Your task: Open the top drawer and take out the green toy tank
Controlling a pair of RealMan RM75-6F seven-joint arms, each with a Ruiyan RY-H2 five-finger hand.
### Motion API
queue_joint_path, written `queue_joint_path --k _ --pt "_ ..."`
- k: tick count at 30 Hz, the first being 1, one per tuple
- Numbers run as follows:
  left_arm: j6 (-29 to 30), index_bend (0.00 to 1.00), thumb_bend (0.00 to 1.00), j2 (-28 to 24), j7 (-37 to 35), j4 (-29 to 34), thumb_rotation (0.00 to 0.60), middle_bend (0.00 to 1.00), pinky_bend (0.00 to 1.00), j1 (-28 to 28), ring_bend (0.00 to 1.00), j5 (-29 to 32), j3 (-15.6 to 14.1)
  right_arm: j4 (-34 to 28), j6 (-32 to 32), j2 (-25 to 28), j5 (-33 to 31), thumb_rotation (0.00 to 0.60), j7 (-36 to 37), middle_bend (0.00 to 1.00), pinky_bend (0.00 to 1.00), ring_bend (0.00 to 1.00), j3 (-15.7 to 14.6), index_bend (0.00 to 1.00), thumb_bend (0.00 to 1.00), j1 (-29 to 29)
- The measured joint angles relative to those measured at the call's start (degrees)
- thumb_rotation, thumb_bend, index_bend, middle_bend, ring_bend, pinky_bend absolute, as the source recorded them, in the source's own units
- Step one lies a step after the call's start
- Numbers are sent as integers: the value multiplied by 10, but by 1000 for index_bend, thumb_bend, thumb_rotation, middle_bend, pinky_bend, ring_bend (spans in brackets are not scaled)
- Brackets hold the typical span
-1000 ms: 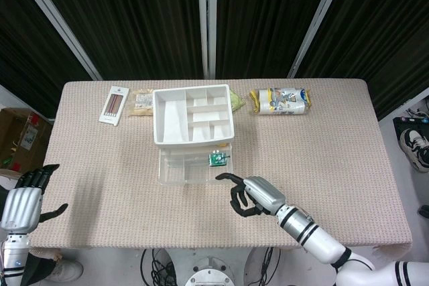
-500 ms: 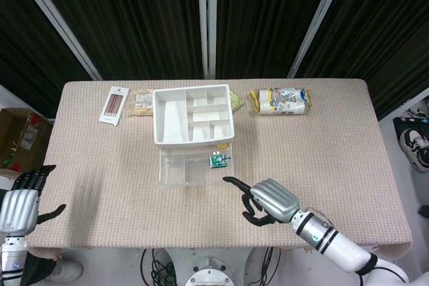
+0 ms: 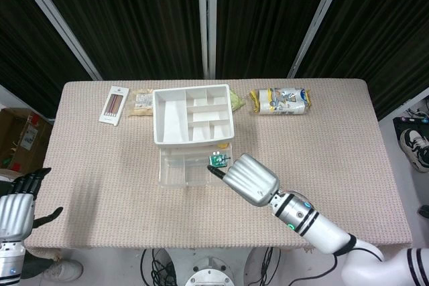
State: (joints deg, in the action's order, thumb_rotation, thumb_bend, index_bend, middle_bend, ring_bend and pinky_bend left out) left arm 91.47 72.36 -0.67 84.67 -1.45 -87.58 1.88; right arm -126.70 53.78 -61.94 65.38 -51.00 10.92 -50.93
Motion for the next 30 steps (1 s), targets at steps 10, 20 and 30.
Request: queue_joint_path --k 10,20,30 --pt "-2 167 56 2 -9 -7 600 183 207 1 181 2 1 60 66 -118 -178 600 -223 1000 1000 1000 -1 299 86 -126" --pt "-9 167 56 9 -16 -17 600 183 207 -2 180 4 4 104 99 -169 -289 600 -289 1000 1000 1000 -25 309 84 -201" --pt "-14 167 56 14 -21 -24 600 183 206 -4 180 5 6 128 104 -186 -339 600 -270 1000 1000 1000 -40 335 84 -229"
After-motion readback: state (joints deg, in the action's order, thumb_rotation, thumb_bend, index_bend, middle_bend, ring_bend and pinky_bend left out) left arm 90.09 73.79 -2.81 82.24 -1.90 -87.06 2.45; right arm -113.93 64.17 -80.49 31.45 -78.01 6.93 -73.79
